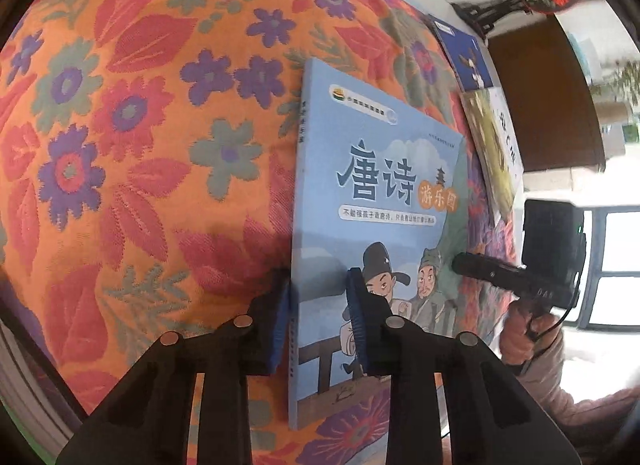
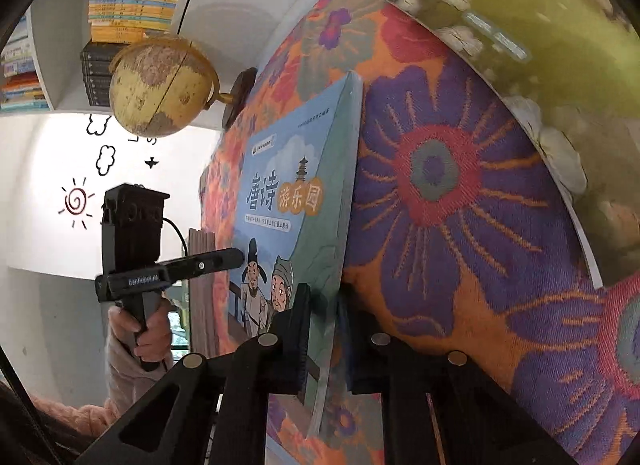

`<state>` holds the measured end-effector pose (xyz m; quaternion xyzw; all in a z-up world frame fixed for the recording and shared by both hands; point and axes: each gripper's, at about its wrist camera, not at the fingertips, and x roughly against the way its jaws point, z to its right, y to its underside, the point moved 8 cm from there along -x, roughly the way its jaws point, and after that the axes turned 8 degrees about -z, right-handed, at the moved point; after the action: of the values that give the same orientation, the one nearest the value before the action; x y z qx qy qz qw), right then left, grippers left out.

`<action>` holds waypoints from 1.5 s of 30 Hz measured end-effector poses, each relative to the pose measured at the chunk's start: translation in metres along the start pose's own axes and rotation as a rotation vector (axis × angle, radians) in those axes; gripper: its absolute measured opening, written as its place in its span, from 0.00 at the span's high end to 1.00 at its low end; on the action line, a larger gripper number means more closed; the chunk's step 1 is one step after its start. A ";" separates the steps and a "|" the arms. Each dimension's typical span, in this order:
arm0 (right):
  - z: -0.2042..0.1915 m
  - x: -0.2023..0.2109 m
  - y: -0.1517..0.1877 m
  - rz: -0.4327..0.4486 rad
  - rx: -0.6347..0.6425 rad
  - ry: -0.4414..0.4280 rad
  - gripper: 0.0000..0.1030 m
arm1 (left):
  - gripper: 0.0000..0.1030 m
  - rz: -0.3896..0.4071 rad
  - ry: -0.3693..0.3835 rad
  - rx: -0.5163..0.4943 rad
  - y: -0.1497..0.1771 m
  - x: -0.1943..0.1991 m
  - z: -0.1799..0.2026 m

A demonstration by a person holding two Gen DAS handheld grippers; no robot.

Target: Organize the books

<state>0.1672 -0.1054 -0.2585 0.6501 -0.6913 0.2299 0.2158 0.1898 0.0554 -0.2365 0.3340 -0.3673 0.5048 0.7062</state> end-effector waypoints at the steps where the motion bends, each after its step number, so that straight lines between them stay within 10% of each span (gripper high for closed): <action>1: 0.000 0.000 -0.001 0.006 -0.002 -0.002 0.90 | 0.77 0.000 0.005 0.003 -0.001 0.000 0.000; 18: -0.044 0.009 0.004 0.050 0.188 0.232 0.88 | 0.78 0.124 -0.201 -0.055 0.015 0.019 0.020; 45: -0.116 -0.005 0.028 0.071 0.252 0.196 0.88 | 0.78 0.187 -0.254 -0.056 0.068 0.066 0.011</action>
<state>0.1398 -0.0307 -0.1694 0.6218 -0.6550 0.3847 0.1907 0.1369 0.0951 -0.1680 0.3397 -0.4973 0.5116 0.6128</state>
